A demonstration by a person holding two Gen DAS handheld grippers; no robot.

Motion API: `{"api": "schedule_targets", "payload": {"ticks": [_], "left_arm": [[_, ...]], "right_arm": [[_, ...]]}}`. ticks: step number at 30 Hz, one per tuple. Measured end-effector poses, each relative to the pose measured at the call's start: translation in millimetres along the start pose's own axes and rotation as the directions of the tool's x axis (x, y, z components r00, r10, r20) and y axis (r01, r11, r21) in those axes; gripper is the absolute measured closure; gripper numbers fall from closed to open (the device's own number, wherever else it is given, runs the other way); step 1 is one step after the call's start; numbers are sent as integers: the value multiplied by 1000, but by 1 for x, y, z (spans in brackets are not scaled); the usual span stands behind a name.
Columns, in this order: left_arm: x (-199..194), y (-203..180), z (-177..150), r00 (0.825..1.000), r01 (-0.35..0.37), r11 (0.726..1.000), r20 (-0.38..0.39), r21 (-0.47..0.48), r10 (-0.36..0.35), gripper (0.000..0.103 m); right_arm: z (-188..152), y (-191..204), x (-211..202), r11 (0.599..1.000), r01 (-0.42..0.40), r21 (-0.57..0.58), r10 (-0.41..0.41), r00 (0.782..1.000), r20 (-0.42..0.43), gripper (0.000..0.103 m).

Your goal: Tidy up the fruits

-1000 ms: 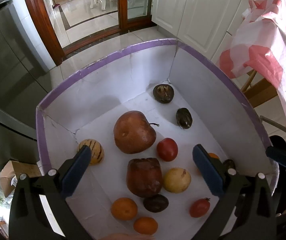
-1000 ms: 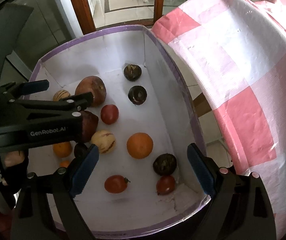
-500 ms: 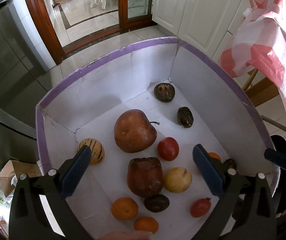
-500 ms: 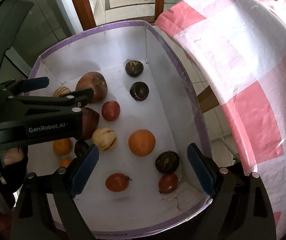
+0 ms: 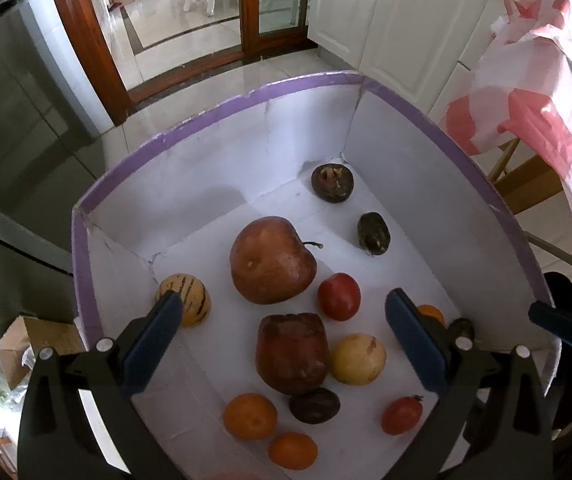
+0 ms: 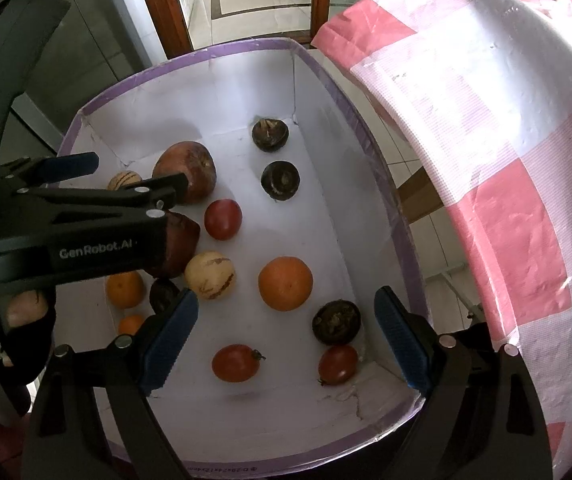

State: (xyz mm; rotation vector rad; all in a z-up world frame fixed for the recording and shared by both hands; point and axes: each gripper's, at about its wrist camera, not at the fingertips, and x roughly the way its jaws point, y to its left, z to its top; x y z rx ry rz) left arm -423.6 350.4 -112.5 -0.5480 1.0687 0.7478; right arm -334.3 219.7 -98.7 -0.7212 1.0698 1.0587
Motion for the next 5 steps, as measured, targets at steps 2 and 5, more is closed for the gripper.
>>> {"api": "schedule_targets", "payload": {"ticks": [2, 5], "left_arm": [[0, 1, 1, 1000, -6, 1000, -1, -2, 6, 2], [-2, 2, 2, 1000, -14, 1000, -1, 0, 14, 2]], "right_arm": [[0, 1, -1, 1000, -1, -2, 1, 1000, 3, 16], [0, 2, -3, 1000, -3, -7, 3, 1000, 9, 16]]}}
